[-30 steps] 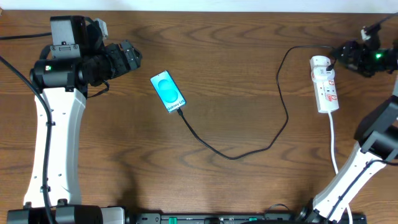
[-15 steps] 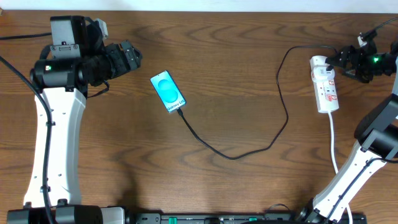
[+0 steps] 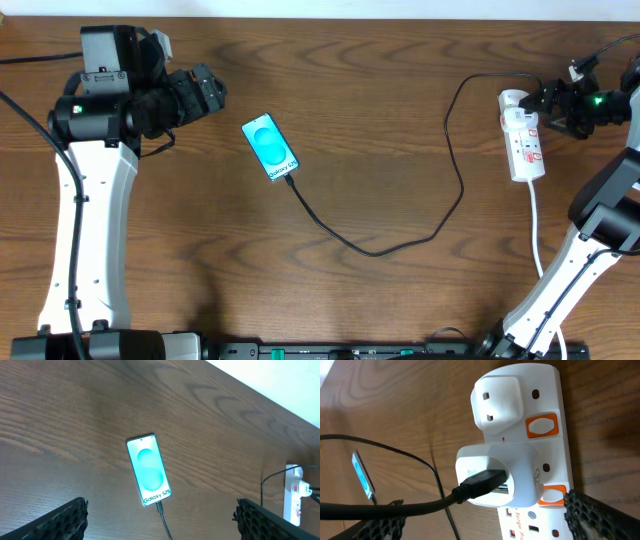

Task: Plug charger to phone and switch on socket
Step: 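Press the orange switch beside the charger with the right gripper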

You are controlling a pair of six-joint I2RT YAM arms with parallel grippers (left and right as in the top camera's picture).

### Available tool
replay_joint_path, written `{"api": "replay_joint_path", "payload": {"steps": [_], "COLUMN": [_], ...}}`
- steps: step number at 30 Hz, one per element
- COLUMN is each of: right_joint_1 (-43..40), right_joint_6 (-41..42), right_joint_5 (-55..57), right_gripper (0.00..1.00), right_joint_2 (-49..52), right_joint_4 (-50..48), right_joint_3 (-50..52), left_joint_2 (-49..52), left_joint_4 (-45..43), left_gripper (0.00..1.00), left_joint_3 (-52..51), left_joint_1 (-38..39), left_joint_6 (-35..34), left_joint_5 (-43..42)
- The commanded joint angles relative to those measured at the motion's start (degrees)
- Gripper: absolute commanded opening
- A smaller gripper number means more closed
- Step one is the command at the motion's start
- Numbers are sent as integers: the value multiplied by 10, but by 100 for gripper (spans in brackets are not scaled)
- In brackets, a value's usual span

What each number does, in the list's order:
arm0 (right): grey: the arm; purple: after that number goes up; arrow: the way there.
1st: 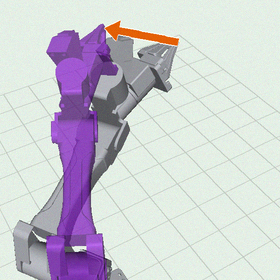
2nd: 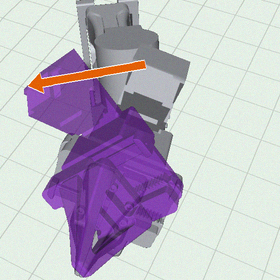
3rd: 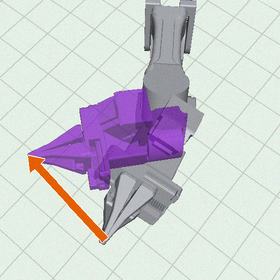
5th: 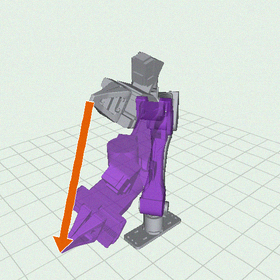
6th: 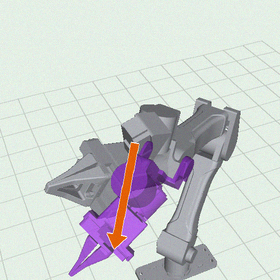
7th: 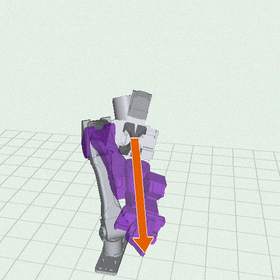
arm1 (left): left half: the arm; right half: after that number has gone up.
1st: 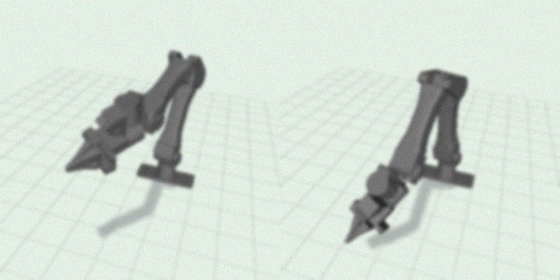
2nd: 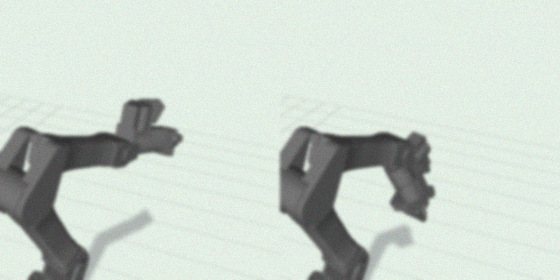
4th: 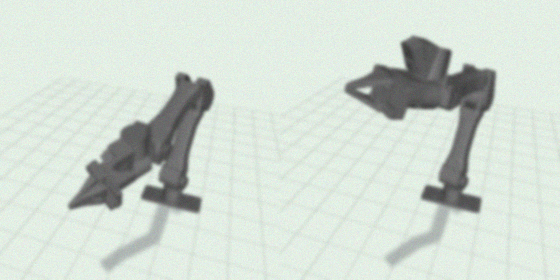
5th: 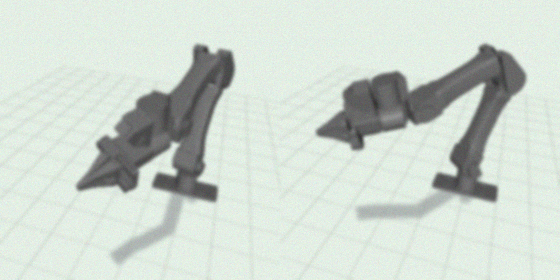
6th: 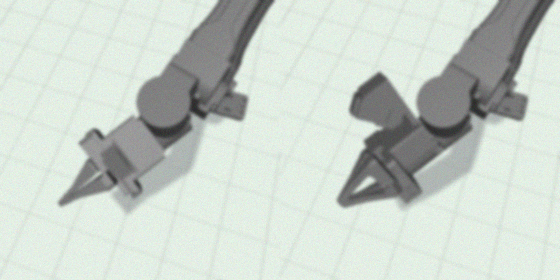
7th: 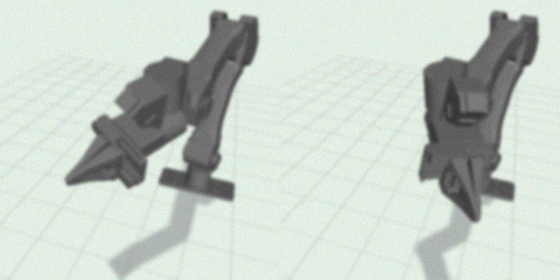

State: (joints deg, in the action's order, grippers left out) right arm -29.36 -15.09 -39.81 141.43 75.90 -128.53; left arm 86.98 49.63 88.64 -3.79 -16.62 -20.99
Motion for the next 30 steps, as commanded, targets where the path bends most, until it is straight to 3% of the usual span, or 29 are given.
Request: {"api": "replay_joint_path", "payload": {"steps": [1, 30], "right_joint_1": [3, 32], "right_joint_6": [11, 28], "right_joint_5": [-3, 7], "right_gripper": [99, 99], "right_joint_2": [15, 22], "right_joint_4": [2, 1], "right_joint_3": [-10, -6], "left_joint_2": [-1, -1], "left_joint_4": [0, 5], "left_gripper": [94, 94], "left_joint_3": [5, 5], "left_joint_1": [0, 0], "left_joint_6": [5, 5], "left_joint_5": [8, 8]}}
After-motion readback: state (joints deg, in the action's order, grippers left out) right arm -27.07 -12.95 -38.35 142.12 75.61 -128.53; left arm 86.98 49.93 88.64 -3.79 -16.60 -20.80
